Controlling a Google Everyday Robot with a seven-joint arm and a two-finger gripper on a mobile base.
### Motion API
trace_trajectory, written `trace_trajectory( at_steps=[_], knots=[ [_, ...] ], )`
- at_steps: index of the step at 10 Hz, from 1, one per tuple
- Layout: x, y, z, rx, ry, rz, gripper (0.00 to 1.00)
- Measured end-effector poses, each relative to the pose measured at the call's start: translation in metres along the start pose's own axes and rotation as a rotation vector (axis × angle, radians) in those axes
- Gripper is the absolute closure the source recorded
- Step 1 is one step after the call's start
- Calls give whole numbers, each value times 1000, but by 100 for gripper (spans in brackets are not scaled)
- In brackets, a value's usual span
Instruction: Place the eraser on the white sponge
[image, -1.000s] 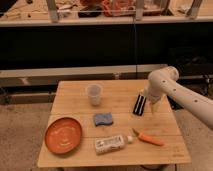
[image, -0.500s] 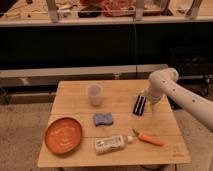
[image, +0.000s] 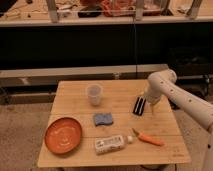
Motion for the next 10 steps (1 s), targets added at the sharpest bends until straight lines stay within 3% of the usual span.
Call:
trace_trajectory(
  at_steps=[10],
  knots=[
    [10,7,34,-47,2,-56,20]
  ],
)
